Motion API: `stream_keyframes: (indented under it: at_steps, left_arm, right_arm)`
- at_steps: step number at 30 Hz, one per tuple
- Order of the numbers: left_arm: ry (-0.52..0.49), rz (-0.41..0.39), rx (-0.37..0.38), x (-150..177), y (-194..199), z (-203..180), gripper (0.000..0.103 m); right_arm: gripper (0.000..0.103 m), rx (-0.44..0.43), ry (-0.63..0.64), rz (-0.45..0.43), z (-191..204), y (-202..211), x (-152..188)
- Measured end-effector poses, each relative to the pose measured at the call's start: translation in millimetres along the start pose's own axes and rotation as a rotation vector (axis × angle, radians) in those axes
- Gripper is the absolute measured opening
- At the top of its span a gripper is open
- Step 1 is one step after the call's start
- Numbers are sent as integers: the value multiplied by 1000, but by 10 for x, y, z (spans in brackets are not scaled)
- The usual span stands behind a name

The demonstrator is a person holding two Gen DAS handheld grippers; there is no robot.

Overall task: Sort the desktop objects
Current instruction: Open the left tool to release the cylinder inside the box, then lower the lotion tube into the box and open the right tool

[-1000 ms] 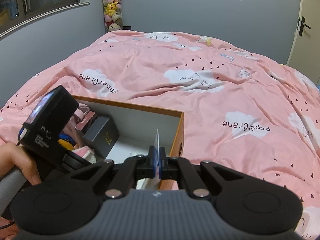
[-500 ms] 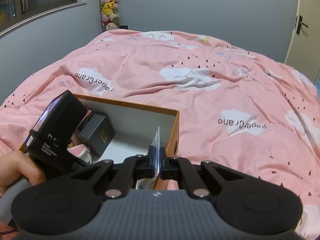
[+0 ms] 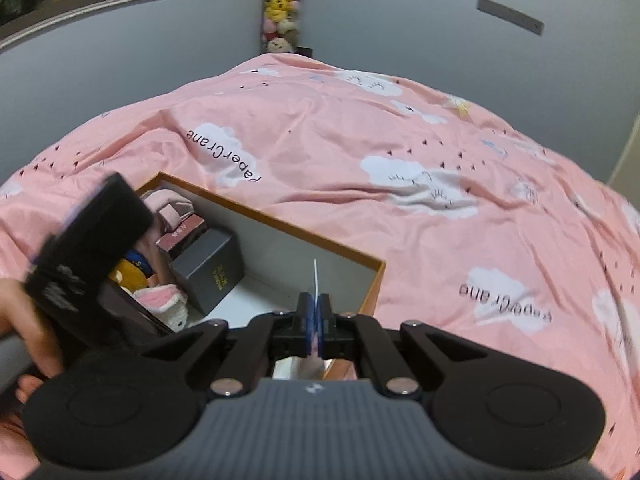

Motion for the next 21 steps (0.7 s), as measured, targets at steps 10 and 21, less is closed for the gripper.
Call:
stream_keyframes:
  at_steps: [10, 21]
  left_arm:
    - [-71, -149, -166, 287, 537, 142, 26]
    - [-38, -199, -189, 443, 715, 421, 26]
  right_arm:
    - [1, -44, -110, 0, 99, -245, -246]
    - [1, -57, -280, 19, 486, -788, -461]
Point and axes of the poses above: each gripper's, at about its wrist camera, not at the fingertips, and y roughly against the way its jaws point, z to its left, x to its underside, the point moved 2 cm from there along -y, roughly the way its jaws point, and after that the axes turned 8 degrees about z, right-handed, at the moved point
